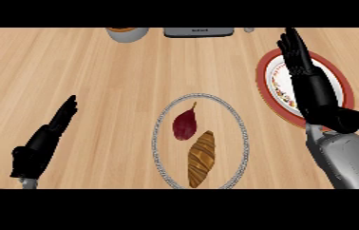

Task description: Pick the croissant from the placemat and place it in the plate

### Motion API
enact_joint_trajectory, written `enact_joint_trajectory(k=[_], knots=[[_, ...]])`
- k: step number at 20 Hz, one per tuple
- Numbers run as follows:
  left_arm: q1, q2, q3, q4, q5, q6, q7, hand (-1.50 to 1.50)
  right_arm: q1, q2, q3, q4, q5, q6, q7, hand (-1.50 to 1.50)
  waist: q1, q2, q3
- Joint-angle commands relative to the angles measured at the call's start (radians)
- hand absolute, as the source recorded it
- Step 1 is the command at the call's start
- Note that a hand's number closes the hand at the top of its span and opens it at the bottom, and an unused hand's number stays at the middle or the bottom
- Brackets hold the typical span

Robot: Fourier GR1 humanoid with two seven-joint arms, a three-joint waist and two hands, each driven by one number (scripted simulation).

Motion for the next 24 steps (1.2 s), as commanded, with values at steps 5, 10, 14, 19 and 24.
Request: enact_joint_trajectory(k=[5, 10, 14, 19, 24], knots=[[0.009, -0.184, 0.002, 0.083, 0.085, 0.113, 0.205, 0.0, 0.121, -0.023, -0.114, -0.146, 0.028, -0.193, 0.141, 1.5, -0.039, -0.001, -0.018], [0.05, -0.218, 0.009, 0.063, 0.154, 0.082, 0.205, 0.0, 0.309, -0.026, -0.14, -0.053, 0.268, -0.512, 0.19, -1.5, -0.058, -0.007, -0.019], [0.008, -0.252, -0.008, 0.041, 0.144, 0.114, 0.269, 0.0, 0.536, 0.098, -0.061, -0.313, 0.323, -0.635, 0.086, -1.5, -0.028, -0.004, -0.017], [-0.018, -0.292, -0.048, 0.017, 0.09, 0.149, 0.301, 0.0, 0.756, 0.048, 0.082, -0.537, 0.524, -0.675, 0.208, -1.5, -0.002, 0.001, -0.018], [-0.021, -0.287, -0.029, 0.059, 0.108, 0.109, 0.272, 0.0, 0.772, -0.121, 0.111, -0.547, 0.631, -0.48, 0.479, -1.5, 0.016, 0.008, -0.023]])
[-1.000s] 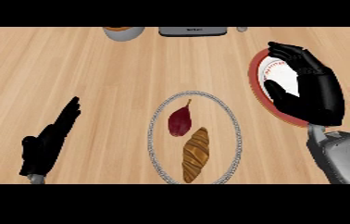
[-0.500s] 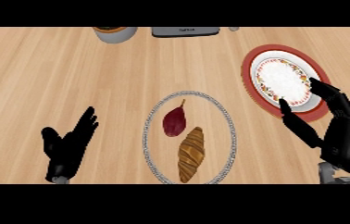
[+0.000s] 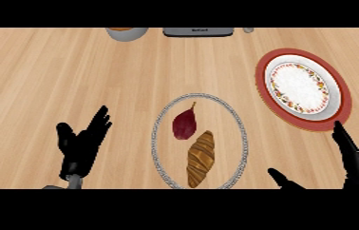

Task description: Pick the croissant from the placemat and place it in the plate

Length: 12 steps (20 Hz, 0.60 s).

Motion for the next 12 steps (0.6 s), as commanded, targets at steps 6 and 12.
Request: enact_joint_trajectory(k=[6, 12], knots=[[-0.038, -0.032, -0.016, 0.037, -0.024, 0.007, 0.009, 0.0, 0.019, -0.178, 0.125, -0.172, 0.267, 0.302, 0.48, -1.5, 0.024, 0.007, -0.002], [-0.019, -0.009, -0.009, 0.004, -0.017, -0.034, 0.019, 0.0, -0.118, -0.064, 0.267, -0.213, 0.492, 0.503, 0.84, -1.5, 0.029, 0.003, 0.001]])
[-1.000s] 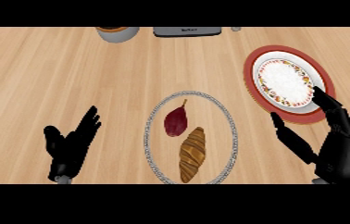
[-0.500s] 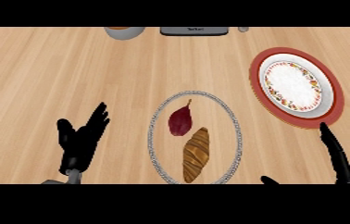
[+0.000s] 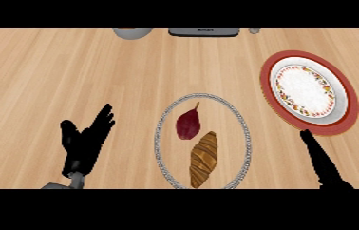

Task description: Pick the croissant from the placemat and place it in the plate

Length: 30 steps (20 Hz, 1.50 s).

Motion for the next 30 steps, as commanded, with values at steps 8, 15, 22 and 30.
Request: enact_joint_trajectory(k=[8, 15, 22, 30], knots=[[-0.063, -0.029, 0.034, 0.072, -0.017, -0.02, 0.008, 0.0, -0.384, 0.408, 0.187, 0.203, 0.324, 0.324, 0.451, -1.5, -0.007, -0.001, 0.004], [-0.039, -0.097, 0.02, 0.074, -0.075, 0.017, -0.022, 0.0, -0.327, 0.529, 0.199, 0.345, 0.301, 0.293, 0.357, -1.5, -0.013, -0.003, 0.005], [0.017, -0.088, 0.051, 0.013, -0.081, -0.033, -0.007, 0.0, -0.341, 0.59, 0.212, 0.468, 0.38, 0.255, 0.339, -1.5, -0.011, -0.003, 0.005], [0.05, -0.059, 0.089, -0.007, -0.087, -0.062, -0.001, 0.0, -0.304, 0.582, 0.185, 0.537, 0.429, 0.254, 0.354, -1.5, -0.012, -0.004, 0.005]])
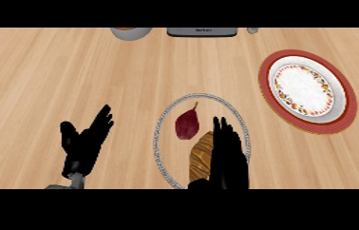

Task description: Pick the croissant from the placemat and place it in the plate

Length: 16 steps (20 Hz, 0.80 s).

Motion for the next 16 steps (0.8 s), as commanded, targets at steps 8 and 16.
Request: enact_joint_trajectory(k=[8, 16], knots=[[-0.05, -0.04, 0.046, 0.029, -0.03, -0.009, 0.034, 0.0, -0.083, 0.014, 0.013, 0.132, -0.066, -0.03, 0.114, -1.5, 0.0, 0.001, 0.0], [0.025, -0.04, 0.039, 0.01, -0.052, -0.05, -0.008, 0.0, -0.175, 0.014, -0.064, 0.334, -0.109, 0.034, -0.054, 1.5, 0.005, 0.002, 0.0]])
